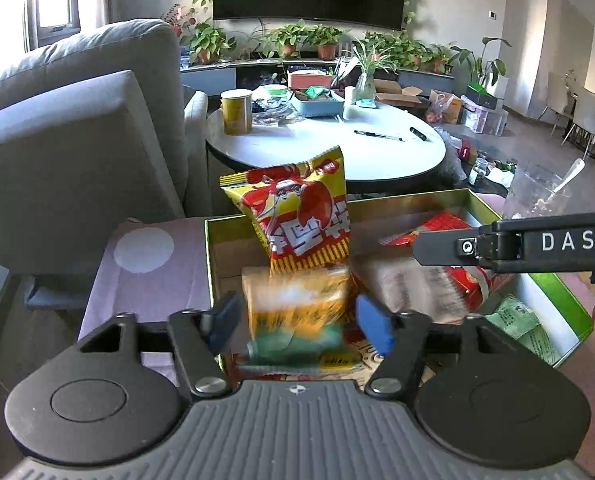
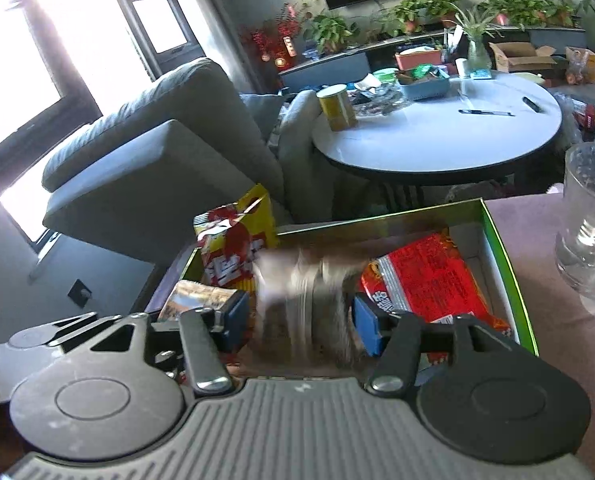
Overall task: Organize snacks
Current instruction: 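Lower the chip bag into the box with the left while the right drops the pastry in, then move the left gripper to the round pastry packet while the right approaches the cracker packet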
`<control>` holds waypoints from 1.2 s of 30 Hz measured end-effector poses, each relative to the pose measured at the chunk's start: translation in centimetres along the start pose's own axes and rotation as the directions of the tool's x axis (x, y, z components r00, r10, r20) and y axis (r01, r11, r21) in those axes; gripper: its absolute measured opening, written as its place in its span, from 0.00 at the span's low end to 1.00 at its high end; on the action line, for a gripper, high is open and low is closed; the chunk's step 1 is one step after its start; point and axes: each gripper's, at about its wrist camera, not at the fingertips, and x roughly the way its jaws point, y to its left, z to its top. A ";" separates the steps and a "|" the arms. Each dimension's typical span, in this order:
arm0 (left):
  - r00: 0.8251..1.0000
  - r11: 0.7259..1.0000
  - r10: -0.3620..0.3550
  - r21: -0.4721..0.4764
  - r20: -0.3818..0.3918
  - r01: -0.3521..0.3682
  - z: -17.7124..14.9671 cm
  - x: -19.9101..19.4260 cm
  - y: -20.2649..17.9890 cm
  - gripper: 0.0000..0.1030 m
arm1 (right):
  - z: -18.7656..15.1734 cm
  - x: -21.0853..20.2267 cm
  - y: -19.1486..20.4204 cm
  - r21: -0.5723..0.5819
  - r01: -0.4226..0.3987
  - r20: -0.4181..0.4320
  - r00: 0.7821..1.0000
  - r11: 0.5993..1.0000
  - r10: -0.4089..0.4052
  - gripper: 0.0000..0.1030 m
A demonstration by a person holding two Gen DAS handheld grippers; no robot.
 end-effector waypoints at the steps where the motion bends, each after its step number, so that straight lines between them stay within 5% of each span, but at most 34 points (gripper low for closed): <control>1: 1.000 1.000 0.000 0.001 0.004 0.000 0.0 -0.2 0.0 0.65 | 0.0 0.0 -0.1 0.008 -0.002 -0.001 1.000 1.000 0.002 0.56; 22: 0.998 1.000 0.013 0.009 0.067 -0.013 -2.7 -6.7 -0.8 0.76 | -2.8 -7.1 -0.3 -0.001 -0.038 0.041 0.998 0.999 0.038 0.66; 29: 0.997 1.000 0.019 -0.003 0.076 -0.019 -4.0 -8.9 -0.9 0.76 | -4.1 -11.0 1.1 -0.093 -0.005 0.209 0.978 0.996 0.025 0.66; 33: 0.996 1.000 0.016 -0.010 0.087 -0.016 -4.6 -10.1 -0.9 0.76 | -5.3 -13.4 2.4 -0.133 0.073 0.360 0.933 0.988 -0.021 0.66; 36: 0.995 1.000 0.015 -0.012 0.098 -0.014 -5.1 -11.1 -1.0 0.77 | -5.7 -14.2 2.7 -0.153 0.059 0.362 0.932 0.986 0.001 0.66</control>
